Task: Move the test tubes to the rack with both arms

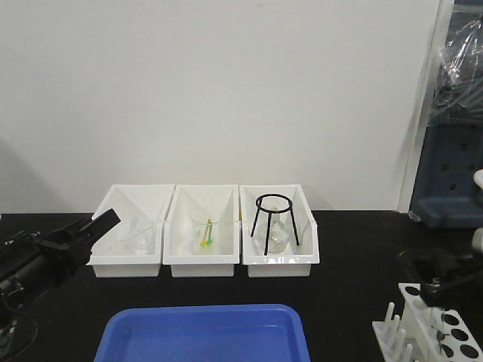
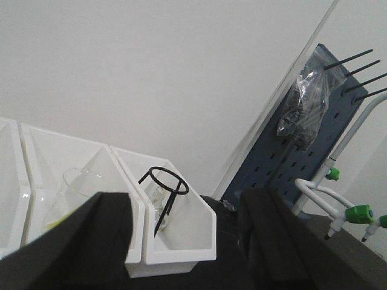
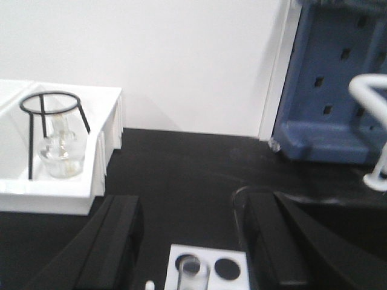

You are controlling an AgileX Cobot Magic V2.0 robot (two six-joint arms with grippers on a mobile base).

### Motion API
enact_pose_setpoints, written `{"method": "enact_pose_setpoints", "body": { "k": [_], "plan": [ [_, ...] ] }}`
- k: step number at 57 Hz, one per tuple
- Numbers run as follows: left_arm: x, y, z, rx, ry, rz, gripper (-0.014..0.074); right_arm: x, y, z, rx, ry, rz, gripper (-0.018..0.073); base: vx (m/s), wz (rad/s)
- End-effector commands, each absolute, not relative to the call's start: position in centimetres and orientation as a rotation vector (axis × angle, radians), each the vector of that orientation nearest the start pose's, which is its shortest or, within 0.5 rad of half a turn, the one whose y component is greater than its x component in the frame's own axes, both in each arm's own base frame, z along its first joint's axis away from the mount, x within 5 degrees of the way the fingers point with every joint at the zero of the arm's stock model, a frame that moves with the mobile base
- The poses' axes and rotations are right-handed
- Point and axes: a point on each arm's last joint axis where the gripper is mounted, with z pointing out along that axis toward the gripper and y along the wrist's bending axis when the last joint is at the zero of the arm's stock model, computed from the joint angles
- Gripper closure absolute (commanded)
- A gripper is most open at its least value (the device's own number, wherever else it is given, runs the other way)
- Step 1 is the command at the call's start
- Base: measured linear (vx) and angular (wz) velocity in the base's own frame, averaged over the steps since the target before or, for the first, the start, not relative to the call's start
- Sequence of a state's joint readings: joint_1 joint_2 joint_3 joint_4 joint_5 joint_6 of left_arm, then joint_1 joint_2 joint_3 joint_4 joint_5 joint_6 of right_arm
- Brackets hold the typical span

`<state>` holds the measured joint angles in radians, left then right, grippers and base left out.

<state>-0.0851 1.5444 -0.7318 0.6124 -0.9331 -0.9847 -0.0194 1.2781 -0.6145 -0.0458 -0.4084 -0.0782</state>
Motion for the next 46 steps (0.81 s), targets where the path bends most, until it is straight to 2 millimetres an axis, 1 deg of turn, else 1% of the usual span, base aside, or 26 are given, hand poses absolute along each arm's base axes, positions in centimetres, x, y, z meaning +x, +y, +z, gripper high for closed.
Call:
{"method": "enact_pose_setpoints", "body": {
  "k": [1, 3, 6, 10, 13, 18, 26, 30, 34, 40, 46],
  "plan": [
    [30.6, -6.8, 29.4, 0.082, 1.379, -0.875, 0.0096, 25.0, -0.4, 32.8, -0.113, 1.658, -0.118, 0.0109, 0.0, 0.0],
    [30.5, -6.8, 29.6, 0.11, 1.36, -0.85, 0.0096, 24.1, -0.5, 34.4, -0.11, 1.646, -0.122, 0.0109, 0.0, 0.0],
    [30.2, -6.8, 30.1, 0.15, 1.326, -0.814, 0.0096, 22.8, -0.5, 35.6, -0.107, 1.648, -0.125, 0.0109, 0.0, 0.0],
    [29.4, -6.7, 31.4, 0.179, 1.286, -0.782, 0.0096, 21.3, -0.5, 36.4, -0.105, 1.662, -0.128, 0.0109, 0.0, 0.0],
    [28.7, -6.6, 32.4, 0.185, 1.272, -0.759, 0.0096, 20.4, -0.5, 36.5, -0.104, 1.693, -0.128, 0.0109, 0.0, 0.0],
    [27.3, -6.2, 34.2, 0.2, 1.269, -0.682, 0.0096, 19.4, -0.5, 36.9, -0.102, 1.696, -0.13, 0.0109, 0.0, 0.0],
    [24.1, -5.5, 37.0, 0.235, 1.291, -0.531, 0.0096, 18.6, -0.5, 37.4, -0.103, 1.673, -0.134, 0.0111, 0.0, 0.0],
    [22.3, -5.2, 38.1, 0.262, 1.308, -0.448, 0.0096, 18.6, -0.5, 37.5, -0.103, 1.666, -0.135, 0.0111, 0.0, 0.0],
    [20.5, -4.6, 39.2, 0.243, 1.319, -0.376, 0.0096, 18.6, -0.5, 37.5, -0.103, 1.668, -0.135, 0.0111, 0.0, 0.0],
    [17.9, -3.7, 40.4, 0.193, 1.303, -0.322, 0.0096, 18.6, -0.5, 37.5, -0.103, 1.668, -0.135, 0.0111, 0.0, 0.0],
    [16.1, -2.9, 41.0, 0.142, 1.315, -0.258, 0.0096, 18.6, -0.5, 37.5, -0.101, 1.668, -0.133, 0.0111, 0.0, 0.0]
  ]
}}
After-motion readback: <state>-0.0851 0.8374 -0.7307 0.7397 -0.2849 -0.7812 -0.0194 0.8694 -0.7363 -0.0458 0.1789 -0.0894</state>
